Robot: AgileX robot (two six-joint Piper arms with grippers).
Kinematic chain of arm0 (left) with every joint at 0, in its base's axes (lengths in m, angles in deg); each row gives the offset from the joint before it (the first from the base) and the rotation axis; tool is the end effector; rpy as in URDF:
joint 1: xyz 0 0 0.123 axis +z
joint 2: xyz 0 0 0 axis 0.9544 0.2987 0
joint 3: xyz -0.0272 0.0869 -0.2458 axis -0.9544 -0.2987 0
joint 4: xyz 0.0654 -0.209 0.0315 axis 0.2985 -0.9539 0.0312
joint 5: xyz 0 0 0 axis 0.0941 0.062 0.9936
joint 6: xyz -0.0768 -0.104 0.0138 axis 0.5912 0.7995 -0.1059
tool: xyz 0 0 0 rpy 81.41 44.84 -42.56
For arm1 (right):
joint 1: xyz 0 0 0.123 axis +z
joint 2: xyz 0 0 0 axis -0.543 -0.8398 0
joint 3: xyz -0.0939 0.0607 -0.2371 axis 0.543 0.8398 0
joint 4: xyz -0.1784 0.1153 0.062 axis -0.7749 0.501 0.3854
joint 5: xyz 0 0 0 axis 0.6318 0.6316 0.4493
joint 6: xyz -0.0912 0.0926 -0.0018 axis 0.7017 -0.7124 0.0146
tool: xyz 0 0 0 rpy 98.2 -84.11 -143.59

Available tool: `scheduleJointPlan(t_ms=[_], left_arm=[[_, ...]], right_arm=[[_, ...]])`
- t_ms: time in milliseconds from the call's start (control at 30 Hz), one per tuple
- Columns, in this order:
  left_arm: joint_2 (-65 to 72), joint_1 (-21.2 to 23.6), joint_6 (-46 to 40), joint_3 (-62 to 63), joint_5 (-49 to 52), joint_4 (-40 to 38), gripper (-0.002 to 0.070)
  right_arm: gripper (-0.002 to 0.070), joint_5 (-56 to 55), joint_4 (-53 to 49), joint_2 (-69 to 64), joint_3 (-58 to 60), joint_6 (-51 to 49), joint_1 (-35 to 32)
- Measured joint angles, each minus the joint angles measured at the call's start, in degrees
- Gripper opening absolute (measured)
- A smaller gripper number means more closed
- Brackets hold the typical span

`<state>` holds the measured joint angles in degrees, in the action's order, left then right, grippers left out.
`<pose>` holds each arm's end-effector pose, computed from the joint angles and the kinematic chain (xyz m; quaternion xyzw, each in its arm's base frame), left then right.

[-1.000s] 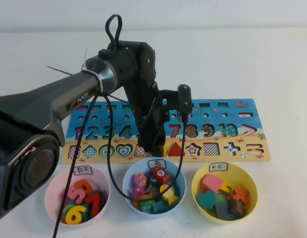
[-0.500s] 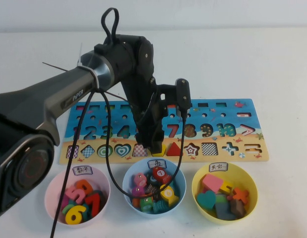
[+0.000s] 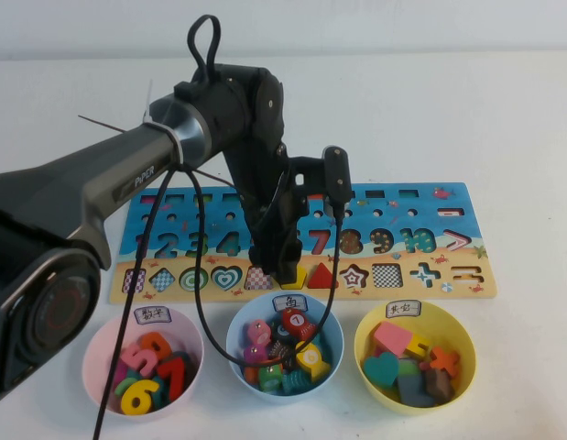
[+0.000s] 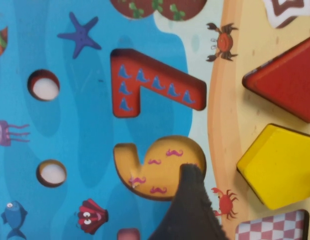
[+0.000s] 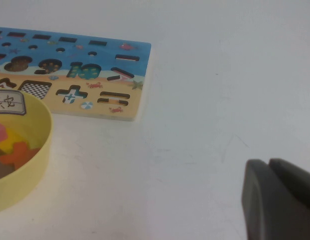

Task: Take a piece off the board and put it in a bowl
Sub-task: Pick up the "Pentagon"

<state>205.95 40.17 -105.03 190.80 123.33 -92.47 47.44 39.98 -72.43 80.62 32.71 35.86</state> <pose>0.3492 -0.2438 0.1497 0.7160 0.6915 -0.0540 0.0789 0.0815 0.0130 0.1625 -0.0527 0.7984 0.0336 0.5989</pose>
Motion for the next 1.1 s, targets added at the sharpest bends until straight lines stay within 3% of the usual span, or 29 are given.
scheduleJointPlan(t_ms=[467, 833, 1100], left_arm=[[1.3, 0.0, -0.6, 0.0, 0.0, -0.1, 0.0465], [1.3, 0.0, -1.0, 0.0, 1.1, -0.5, 0.0299], [1.3, 0.0, -1.0, 0.0, 1.1, -0.5, 0.0288]], right_arm=[[-0.0018, 0.0, 0.0, 0.0, 0.0, 0.0, 0.0], [-0.0018, 0.0, 0.0, 0.0, 0.0, 0.0, 0.0], [-0.0018, 0.0, 0.0, 0.0, 0.0, 0.0, 0.0]])
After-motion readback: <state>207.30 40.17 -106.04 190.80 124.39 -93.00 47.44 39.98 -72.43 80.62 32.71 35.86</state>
